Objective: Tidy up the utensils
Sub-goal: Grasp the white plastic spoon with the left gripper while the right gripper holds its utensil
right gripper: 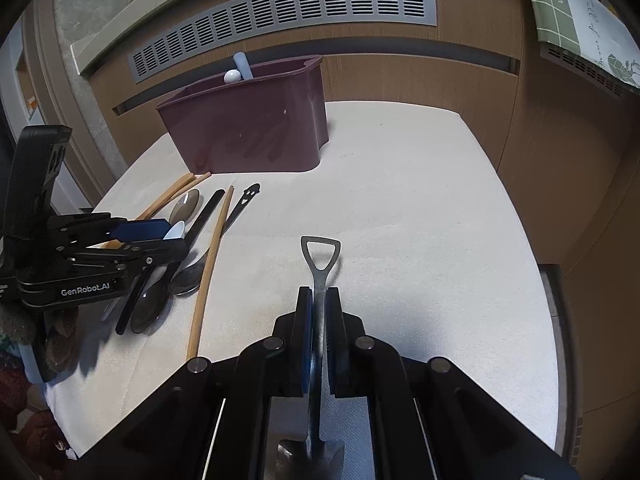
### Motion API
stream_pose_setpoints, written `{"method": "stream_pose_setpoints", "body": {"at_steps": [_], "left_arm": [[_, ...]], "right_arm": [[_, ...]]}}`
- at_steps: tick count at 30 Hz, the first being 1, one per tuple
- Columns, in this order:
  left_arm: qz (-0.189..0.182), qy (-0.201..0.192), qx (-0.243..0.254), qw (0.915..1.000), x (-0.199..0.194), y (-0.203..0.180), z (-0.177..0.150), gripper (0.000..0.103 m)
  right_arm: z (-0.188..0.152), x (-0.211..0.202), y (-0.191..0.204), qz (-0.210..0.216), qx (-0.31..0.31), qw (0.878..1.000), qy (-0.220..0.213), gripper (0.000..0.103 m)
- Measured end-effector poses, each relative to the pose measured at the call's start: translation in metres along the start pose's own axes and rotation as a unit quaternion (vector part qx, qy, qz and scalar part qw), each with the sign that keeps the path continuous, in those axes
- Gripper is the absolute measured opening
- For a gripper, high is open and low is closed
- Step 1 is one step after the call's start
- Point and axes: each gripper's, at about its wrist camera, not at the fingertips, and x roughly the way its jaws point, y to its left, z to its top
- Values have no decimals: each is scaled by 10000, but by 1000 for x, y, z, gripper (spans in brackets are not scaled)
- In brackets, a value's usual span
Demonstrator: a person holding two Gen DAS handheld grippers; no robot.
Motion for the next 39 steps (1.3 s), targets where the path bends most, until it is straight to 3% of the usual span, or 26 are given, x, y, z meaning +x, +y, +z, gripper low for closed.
{"method": "stream_pose_setpoints", "body": {"at_steps": [6, 8, 12, 18, 23, 28, 31, 33, 39], "left_arm": [[255, 88, -90, 9996, 3, -3, 3, 41], [330, 57, -114, 9994, 1, -5, 1, 35], [43, -21, -490, 9988, -9, 2, -7, 35], [-45, -417, -958, 9945, -45, 12, -31, 35], [179, -727, -1032, 9918, -72, 15, -45, 35], [328, -925, -1261, 9871, -91, 26, -53, 35], [281, -983, -1484, 9836, -95, 36, -59, 35], [232, -971, -1587, 9823, -93, 39, -61, 35], [139, -767, -1668, 9829, -79, 38, -65, 35]], "right_arm": [[1, -3, 3, -4, -12, 10000, -62, 5], [1, -4, 4, -17, -11, 10000, -80, 5], [1, -12, 6, -46, -52, 9998, -167, 5], [0, -21, 12, -22, -70, 9996, -257, 5], [1, -25, 19, -30, -167, 9994, -302, 5], [-3, -29, 9, 59, -166, 9998, -77, 7], [-17, -37, 0, 121, -195, 9997, 45, 15], [-29, -40, -1, 143, -285, 9994, 125, 20], [-45, -29, -2, 179, -149, 9991, 353, 21]]}}
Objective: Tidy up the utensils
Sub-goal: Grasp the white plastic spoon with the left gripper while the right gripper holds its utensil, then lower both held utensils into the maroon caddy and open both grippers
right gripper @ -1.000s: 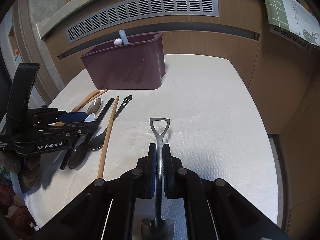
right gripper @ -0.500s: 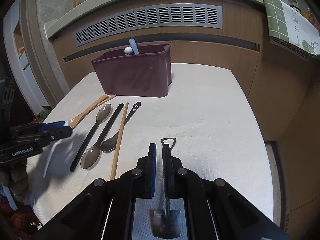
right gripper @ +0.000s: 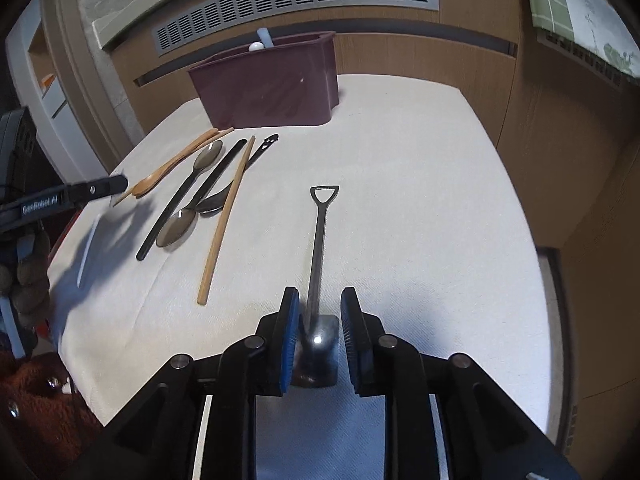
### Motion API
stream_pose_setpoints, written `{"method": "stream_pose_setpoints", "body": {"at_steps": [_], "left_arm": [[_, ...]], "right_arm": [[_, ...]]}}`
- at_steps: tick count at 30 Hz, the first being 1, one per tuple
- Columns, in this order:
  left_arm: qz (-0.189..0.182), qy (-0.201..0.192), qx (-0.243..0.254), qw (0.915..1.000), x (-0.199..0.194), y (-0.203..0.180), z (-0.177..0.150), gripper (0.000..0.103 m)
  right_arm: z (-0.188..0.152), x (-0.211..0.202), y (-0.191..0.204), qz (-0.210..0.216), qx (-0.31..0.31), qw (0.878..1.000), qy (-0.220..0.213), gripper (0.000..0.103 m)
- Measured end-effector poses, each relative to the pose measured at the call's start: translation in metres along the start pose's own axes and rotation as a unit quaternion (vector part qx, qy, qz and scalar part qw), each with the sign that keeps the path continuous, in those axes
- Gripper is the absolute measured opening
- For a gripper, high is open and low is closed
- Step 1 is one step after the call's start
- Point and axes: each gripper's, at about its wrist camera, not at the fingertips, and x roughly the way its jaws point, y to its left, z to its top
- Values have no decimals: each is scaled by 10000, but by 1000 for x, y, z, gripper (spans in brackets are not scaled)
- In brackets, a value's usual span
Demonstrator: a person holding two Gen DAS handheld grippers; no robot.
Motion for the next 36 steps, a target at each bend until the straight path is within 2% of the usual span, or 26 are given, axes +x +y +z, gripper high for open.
{"method": "stream_pose_setpoints", "body": {"at_steps": [2, 8, 9, 10, 12, 16, 23, 27, 29, 30, 33, 36], "left_arm": [[18, -1, 31, 10000, -1, -1, -2, 35], [67, -55, 49, 10000, -5, -1, -2, 35], [79, -55, 58, 9999, -6, -2, -2, 35], [81, -55, 60, 9999, -6, -2, -2, 35], [79, -69, 73, 9999, -7, -3, -2, 35], [71, -173, 119, 9998, -13, -6, 0, 35], [55, -470, 215, 9986, -28, -13, 7, 35], [-106, -793, 110, 9967, -46, -15, 35, 35], [-304, -1155, 133, 9928, -67, -22, 68, 35], [-413, -1546, 189, 9869, -86, -30, 94, 35], [-730, -2529, 268, 9644, -125, -48, 150, 35], [-833, -3180, 342, 9438, -139, -61, 193, 35]], "right_arm": [[6, 7, 1, -41, 16, 10000, -10, 21], [24, 35, 12, -485, -439, 9978, 125, 19], [25, 36, 14, -515, -514, 9973, 133, 18], [26, 38, 18, -570, -645, 9962, 130, 9], [27, 38, 25, -639, -827, 9944, 147, 6], [32, 24, 26, -406, -639, 9971, -72, 5], [44, -4, 26, -364, -421, 9965, -620, 5], [58, -14, 25, -183, -196, 9954, -915, 5], [80, -31, 28, -90, -179, 9916, -1275, 5], [95, -42, 31, -95, -213, 9885, -1495, 5], [153, -89, 41, -173, -327, 9704, -2385, 5], [207, -129, 48, -194, -318, 9441, -3275, 5]]}}
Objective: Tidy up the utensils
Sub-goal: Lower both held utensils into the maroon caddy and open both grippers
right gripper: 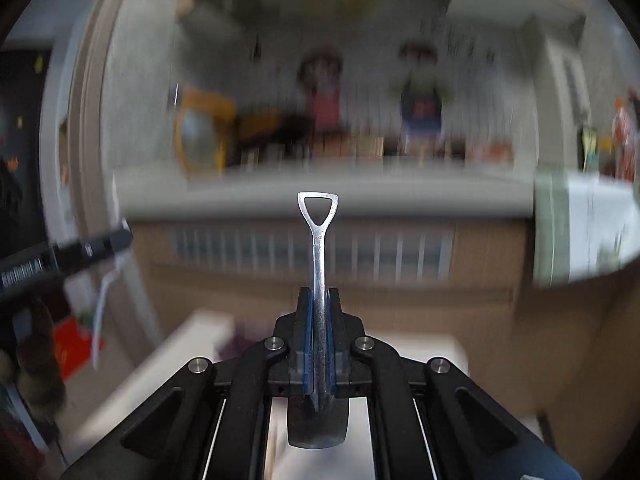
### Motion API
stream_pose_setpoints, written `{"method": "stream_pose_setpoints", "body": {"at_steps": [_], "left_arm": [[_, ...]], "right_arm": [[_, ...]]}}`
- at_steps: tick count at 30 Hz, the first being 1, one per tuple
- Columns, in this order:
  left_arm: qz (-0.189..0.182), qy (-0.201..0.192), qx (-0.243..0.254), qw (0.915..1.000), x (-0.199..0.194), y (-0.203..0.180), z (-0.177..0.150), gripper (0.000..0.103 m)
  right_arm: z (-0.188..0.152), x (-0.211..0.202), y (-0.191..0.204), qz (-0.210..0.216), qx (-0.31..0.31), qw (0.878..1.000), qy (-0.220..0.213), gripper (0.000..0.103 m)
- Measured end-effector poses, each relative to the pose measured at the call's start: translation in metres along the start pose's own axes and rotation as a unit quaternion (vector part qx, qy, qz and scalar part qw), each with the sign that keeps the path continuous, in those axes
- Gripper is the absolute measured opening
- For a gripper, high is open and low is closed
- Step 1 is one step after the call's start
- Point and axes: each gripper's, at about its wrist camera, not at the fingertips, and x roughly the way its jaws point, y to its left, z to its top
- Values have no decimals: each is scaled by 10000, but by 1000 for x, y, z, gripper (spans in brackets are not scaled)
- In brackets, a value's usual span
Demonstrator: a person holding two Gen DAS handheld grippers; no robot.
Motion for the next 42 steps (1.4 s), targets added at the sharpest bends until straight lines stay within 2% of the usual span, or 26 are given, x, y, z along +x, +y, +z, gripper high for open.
{"method": "stream_pose_setpoints", "body": {"at_steps": [1, 4, 7, 13, 18, 22, 25, 28, 31, 33, 34, 36, 39, 42], "left_arm": [[12, -134, -6, 9999, 6, 1, 7, 35], [-39, -397, -96, 9992, 28, 7, 17, 35], [-116, -463, -256, 9985, 52, 21, 7, 35], [-186, -253, -633, 9975, 97, 48, -37, 35], [-13, 112, -880, 9961, 137, 69, -73, 35], [182, 172, -1116, 9934, 152, 84, -93, 35], [334, 105, -1120, 9931, 158, 91, -105, 35], [333, 181, -1225, 9917, 163, 98, -116, 35], [159, 313, -1351, 9902, 163, 102, -129, 39], [198, 412, -1377, 9894, 158, 103, -130, 49], [192, 409, -1400, 9891, 152, 104, -129, 53], [188, 357, -1427, 9889, 135, 105, -123, 53], [362, 301, -1363, 9895, 105, 104, -112, 53], [722, 439, -1193, 9893, 69, 106, -108, 53]], "right_arm": [[19, 4, 0, -3, 35, 9996, -268, 5], [42, 24, 2, 134, 112, 9983, -563, 5], [36, 50, 6, 148, -22, 9975, -695, 5], [-5, 94, 1, 208, 56, 9989, -412, 5], [-38, 136, -6, 293, 243, 9992, 125, 5], [-61, 164, -16, 447, 593, 9962, 445, 5], [-73, 178, -19, 475, 688, 9950, 546, 5], [-85, 185, -16, 451, 682, 9949, 593, 5], [-92, 185, -17, 476, 708, 9942, 654, 8], [-98, 182, -23, 585, 833, 9911, 854, 10], [-99, 179, -25, 606, 894, 9899, 922, 15], [-100, 165, -29, 453, 926, 9903, 936, 19], [-98, 137, -32, 299, 885, 9914, 918, 19], [-99, 110, -33, 218, 828, 9918, 953, 20]]}}
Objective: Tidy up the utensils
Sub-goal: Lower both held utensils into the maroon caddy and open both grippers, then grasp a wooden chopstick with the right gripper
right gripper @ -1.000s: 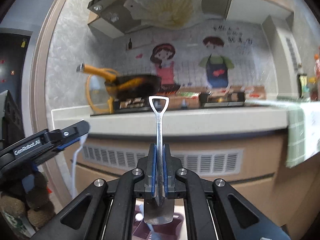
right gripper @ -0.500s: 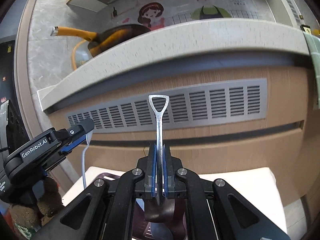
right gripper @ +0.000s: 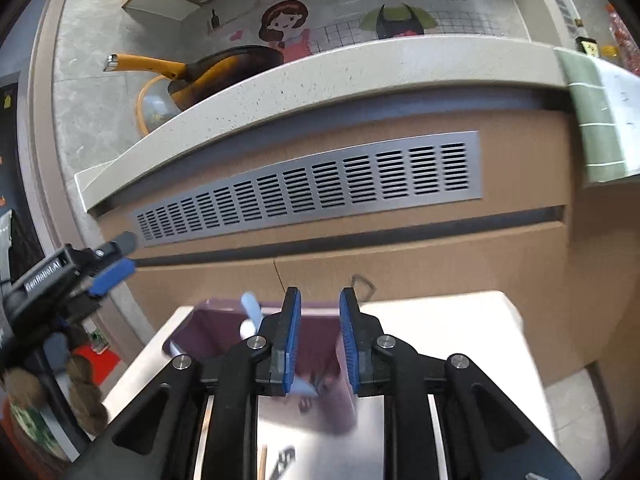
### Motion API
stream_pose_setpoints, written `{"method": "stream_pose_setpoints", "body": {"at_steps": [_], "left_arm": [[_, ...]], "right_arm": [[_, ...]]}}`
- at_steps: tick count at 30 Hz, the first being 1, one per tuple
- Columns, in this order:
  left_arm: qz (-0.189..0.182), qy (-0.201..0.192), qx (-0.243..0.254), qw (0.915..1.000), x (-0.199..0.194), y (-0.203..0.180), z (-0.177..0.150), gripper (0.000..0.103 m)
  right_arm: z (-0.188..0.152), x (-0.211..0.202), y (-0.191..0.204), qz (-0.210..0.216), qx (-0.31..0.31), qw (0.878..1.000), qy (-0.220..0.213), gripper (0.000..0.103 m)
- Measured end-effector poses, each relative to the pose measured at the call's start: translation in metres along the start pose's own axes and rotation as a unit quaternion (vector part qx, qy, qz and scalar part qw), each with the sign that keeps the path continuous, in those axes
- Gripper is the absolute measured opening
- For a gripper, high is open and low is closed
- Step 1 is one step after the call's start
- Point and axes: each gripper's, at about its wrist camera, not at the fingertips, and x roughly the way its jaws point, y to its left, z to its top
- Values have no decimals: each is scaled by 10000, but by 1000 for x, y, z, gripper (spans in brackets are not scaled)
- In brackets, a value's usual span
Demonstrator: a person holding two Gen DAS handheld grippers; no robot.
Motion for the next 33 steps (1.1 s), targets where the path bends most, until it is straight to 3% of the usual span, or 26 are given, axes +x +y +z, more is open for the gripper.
{"method": "stream_pose_setpoints", "body": {"at_steps": [6, 9, 14, 18, 24, 33], "left_arm": [[719, 463, 215, 9961, -51, 20, -26, 53], [1142, 908, 384, 9886, -70, 33, -52, 53], [1518, 1560, 679, 9737, -81, 47, -89, 53], [1572, 1865, 521, 9684, -80, 58, -105, 53], [1520, 1940, 580, 9674, -82, 57, -107, 53], [1399, 2196, 721, 9628, -72, 55, -116, 53]], "right_arm": [[-32, -38, -2, -85, -70, 9985, 543, 20], [-53, -44, 0, -98, -167, 9955, 930, 20], [-92, -43, 8, -92, -315, 9869, 1578, 20], [-114, -27, 23, 50, -493, 9770, 2075, 20], [-132, 7, 51, 197, -782, 9649, 2498, 19], [-134, 33, 62, -65, -1042, 9594, 2619, 16]]}}
